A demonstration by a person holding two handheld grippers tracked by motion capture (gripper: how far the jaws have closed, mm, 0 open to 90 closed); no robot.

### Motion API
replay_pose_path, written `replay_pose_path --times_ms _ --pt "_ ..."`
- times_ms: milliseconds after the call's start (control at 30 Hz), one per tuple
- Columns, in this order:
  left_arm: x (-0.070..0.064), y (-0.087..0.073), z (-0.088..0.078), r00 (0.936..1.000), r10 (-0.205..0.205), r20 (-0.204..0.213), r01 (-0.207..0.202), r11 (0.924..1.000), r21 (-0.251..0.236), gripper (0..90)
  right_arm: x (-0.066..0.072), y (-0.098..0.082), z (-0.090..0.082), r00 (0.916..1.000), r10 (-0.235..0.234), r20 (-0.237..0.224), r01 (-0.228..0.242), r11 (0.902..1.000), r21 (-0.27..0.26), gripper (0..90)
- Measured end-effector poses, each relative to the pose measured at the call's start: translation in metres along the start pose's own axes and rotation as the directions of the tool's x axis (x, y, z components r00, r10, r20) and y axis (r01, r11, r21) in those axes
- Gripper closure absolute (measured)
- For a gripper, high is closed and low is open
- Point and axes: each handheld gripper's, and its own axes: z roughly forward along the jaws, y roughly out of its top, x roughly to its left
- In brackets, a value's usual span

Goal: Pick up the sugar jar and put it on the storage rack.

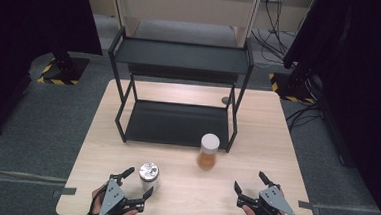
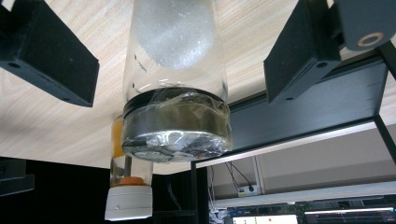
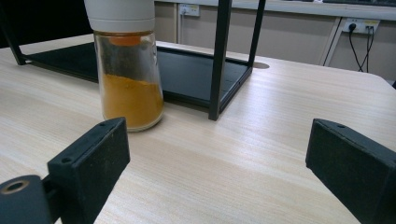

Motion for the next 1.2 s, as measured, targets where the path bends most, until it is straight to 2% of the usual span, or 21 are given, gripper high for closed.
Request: replay_pose_path --times_ms 100,233,533,700,833,1200 --pt "0.000 0.001 0.000 1.0000 0.007 0.006 -0.007 1.0000 0.001 10.2 -0.002 0.000 0.000 0.9998 0.018 -0.002 -0.018 0.9998 -0.002 6.5" --pt "0.000 0.002 0.001 0.9999 -0.005 0.015 0.005 0.9999 -0.013 10.7 -0.002 0.000 0.000 0.9999 0.012 -0.005 -0.012 0.9999 0.002 6.5" --pt "0.003 0.011 0.012 0.9995 0.000 0.031 0.000 0.9998 -0.019 13.7 -0.002 0.001 0.001 0.9999 0.014 -0.003 -0.014 0.9999 0.006 6.3" --pt "0.003 0.013 0.019 0.9996 -0.009 0.025 0.010 0.9998 -0.016 19.4 -0.003 0.002 0.001 0.9999 0.015 -0.006 -0.015 0.9999 0.009 6.3" --pt "0.004 0.015 0.023 0.9996 -0.001 0.028 0.001 1.0000 -0.004 23.8 -0.002 0.002 0.001 0.9999 0.015 -0.005 -0.015 0.9998 0.010 6.1" --pt "0.004 0.018 0.026 0.9995 0.000 0.031 0.000 1.0000 0.008 34.0 -0.002 0.002 0.001 1.0000 0.009 -0.003 -0.009 0.9999 0.013 6.0"
